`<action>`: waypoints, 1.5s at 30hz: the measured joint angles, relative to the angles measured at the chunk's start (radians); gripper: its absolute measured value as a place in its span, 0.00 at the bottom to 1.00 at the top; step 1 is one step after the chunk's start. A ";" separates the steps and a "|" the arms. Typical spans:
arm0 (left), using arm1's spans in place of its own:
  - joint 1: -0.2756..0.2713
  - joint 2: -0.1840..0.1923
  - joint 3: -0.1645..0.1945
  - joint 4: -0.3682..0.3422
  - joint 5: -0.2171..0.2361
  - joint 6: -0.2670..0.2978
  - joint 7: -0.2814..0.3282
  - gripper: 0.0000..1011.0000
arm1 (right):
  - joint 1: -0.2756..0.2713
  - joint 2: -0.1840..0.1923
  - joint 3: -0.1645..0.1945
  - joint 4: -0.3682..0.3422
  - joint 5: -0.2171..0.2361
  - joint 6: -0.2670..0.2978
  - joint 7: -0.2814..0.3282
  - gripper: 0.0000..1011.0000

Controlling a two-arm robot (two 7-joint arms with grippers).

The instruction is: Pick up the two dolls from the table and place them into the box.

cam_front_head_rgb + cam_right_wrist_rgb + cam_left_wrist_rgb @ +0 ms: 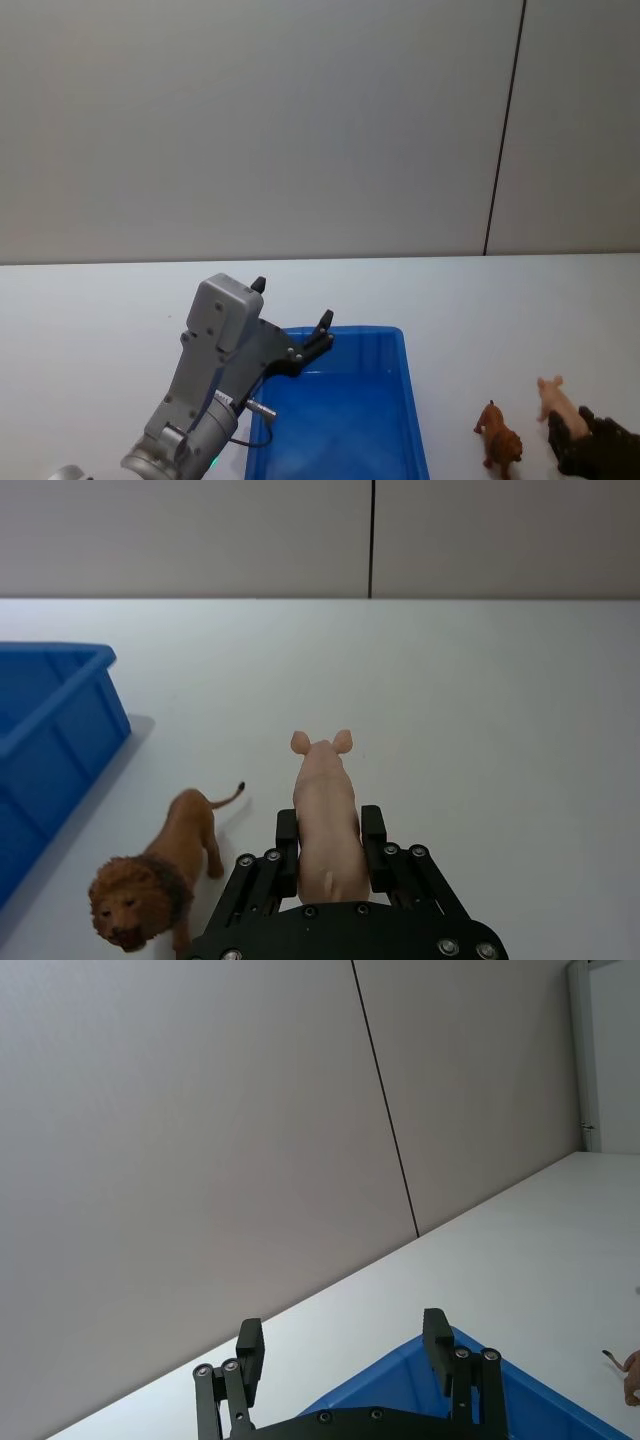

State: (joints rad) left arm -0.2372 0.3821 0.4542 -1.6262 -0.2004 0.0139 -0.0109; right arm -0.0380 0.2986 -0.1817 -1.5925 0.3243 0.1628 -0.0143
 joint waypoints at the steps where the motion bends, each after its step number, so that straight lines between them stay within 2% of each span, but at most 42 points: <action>1: 0.000 0.000 0.000 0.000 0.000 0.000 0.000 0.99 | 0.000 0.000 0.000 -0.002 0.000 -0.005 0.002 0.36; 9: 0.000 0.000 0.000 0.000 0.000 0.000 0.000 0.99 | -0.004 0.001 0.002 -0.040 0.006 -0.063 0.047 0.36; 20: 0.000 0.000 0.000 0.000 0.000 0.000 0.000 0.99 | 0.015 -0.009 -0.005 -0.074 0.038 -0.111 0.168 0.36; 32: 0.000 0.000 0.000 0.000 0.000 0.000 0.000 0.99 | 0.067 -0.043 -0.035 -0.064 0.053 -0.103 0.306 0.36; 39: 0.000 0.000 0.000 0.000 0.000 0.000 0.000 0.99 | 0.119 -0.083 -0.066 -0.022 0.048 -0.076 0.402 0.36; 42: 0.000 0.000 0.000 0.000 0.000 0.000 0.000 0.99 | 0.143 -0.101 -0.079 0.002 0.043 -0.066 0.430 0.39; 45: 0.000 0.000 0.000 0.000 0.000 0.000 0.000 0.99 | 0.164 -0.119 -0.091 0.028 0.039 -0.057 0.454 0.51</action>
State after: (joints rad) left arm -0.2372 0.3822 0.4542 -1.6262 -0.2003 0.0139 -0.0110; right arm 0.1259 0.1799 -0.2725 -1.5646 0.3631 0.1056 0.4392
